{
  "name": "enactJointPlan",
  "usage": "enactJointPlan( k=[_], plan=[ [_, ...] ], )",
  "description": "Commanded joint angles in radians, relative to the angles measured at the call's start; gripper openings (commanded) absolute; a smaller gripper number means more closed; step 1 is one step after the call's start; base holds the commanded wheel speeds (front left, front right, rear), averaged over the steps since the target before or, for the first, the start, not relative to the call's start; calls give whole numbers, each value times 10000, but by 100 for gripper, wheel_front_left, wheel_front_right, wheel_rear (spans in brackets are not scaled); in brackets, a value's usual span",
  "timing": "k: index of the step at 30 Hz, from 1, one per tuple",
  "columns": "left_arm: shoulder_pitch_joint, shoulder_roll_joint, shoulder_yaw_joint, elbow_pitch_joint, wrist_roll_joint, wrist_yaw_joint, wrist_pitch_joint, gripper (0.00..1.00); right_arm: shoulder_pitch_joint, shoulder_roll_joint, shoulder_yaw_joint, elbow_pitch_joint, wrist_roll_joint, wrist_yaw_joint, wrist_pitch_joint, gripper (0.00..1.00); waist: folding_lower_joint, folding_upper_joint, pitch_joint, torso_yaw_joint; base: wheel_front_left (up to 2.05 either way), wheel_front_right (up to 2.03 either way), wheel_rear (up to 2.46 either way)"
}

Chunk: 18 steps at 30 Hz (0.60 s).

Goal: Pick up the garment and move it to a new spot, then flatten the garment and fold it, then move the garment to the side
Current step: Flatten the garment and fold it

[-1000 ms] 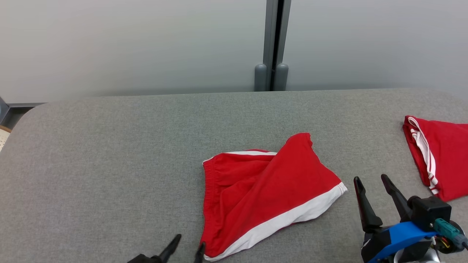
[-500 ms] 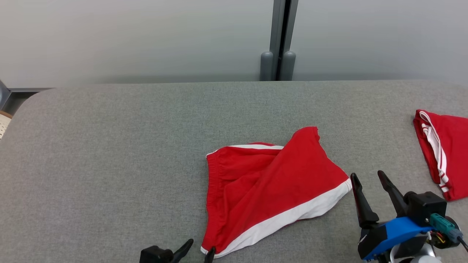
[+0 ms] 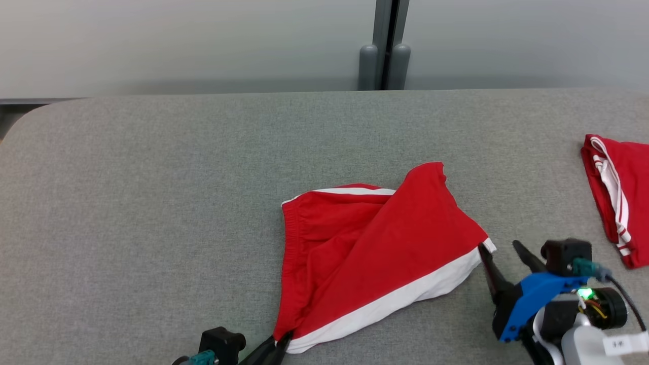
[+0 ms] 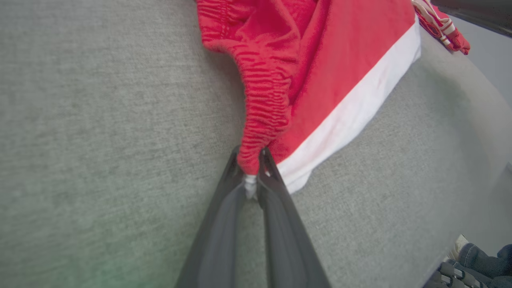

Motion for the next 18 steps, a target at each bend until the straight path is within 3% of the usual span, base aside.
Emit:
enactJointPlan(
  k=[1,14,15,17,18],
  plan=[
    [-278,70,-89,75,-82,-5,-75,0,-481,-44,-264,352,-92,2,414,100,-1,0,141,81,0,0,0],
    [-955,-93,-246,488,-379,13,-521,0,-1649,6,-331,2296,-4,4,1555,100,-1,0,514,404,0,0,0],
    [-984,-123,-261,513,-398,13,-541,0,-1592,19,-324,2296,-4,4,1552,94,-1,0,515,409,0,0,0],
    [-1026,-158,-286,556,-421,13,-584,0,-1426,51,-232,2226,92,4,1548,63,-1,0,511,394,0,0,0],
    [-1040,-168,-293,578,-447,13,-620,0,-1338,61,-187,2188,130,4,1573,41,-1,0,507,374,0,0,0]
  ],
)
